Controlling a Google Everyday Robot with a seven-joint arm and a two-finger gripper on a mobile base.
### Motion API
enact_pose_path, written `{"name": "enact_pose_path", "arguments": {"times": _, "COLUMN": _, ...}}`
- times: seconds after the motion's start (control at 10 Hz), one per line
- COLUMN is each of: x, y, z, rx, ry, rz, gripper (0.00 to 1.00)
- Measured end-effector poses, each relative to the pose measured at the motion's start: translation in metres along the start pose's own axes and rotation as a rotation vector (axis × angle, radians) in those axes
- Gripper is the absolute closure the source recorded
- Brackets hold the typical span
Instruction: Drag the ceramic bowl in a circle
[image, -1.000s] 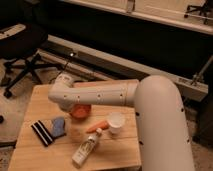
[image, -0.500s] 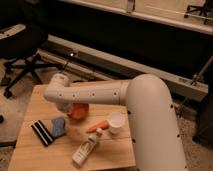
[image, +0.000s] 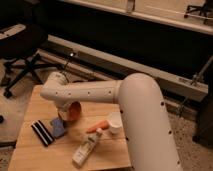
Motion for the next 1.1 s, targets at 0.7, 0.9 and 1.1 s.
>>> {"name": "enact_pose_path", "arguments": {"times": 0.7, "x": 0.012, "y": -0.004, "z": -0.011, "rx": 0.015, "ry": -0.009, "rz": -0.014, "gripper": 0.20}}
{"name": "enact_pose_path", "arguments": {"times": 0.9, "x": 0.019, "y": -0.003, "z": -0.001, "rx": 0.033, "ry": -0.004, "rz": -0.016, "gripper": 0.20}}
{"name": "enact_pose_path", "arguments": {"times": 1.1, "x": 0.035, "y": -0.004, "z": 0.013, "rx": 0.051, "ry": 0.004, "rz": -0.025, "gripper": 0.20}}
